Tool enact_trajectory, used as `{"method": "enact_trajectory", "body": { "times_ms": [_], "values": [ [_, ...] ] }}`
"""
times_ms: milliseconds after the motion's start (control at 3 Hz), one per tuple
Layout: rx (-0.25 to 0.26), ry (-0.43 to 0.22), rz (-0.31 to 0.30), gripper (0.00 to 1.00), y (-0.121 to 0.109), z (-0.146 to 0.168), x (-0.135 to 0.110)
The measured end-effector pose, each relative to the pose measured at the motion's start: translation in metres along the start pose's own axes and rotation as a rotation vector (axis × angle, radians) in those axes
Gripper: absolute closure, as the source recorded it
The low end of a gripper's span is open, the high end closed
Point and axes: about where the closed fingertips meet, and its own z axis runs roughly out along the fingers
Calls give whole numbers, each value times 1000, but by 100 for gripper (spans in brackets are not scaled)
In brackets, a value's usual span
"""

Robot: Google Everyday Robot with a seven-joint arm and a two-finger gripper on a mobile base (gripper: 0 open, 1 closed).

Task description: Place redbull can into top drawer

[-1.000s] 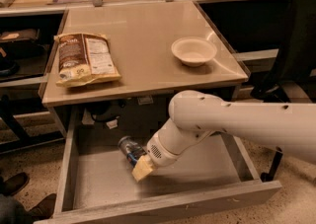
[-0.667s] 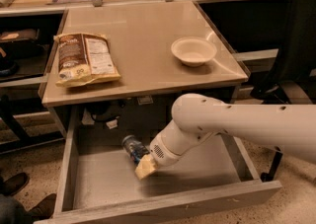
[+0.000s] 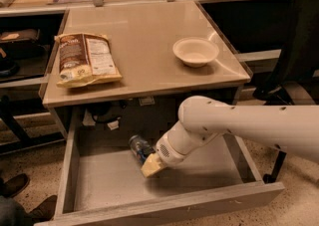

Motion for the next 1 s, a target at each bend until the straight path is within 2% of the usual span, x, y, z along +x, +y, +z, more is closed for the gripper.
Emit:
{"method": "enact_trajectory", "body": {
  "times_ms": [333, 667, 1000],
  "values": [
    [-50, -2, 3, 100, -1, 12, 2],
    [-52, 0, 1, 82, -2, 13, 3],
    [-52, 0, 1, 58, -2, 13, 3]
  ]
}}
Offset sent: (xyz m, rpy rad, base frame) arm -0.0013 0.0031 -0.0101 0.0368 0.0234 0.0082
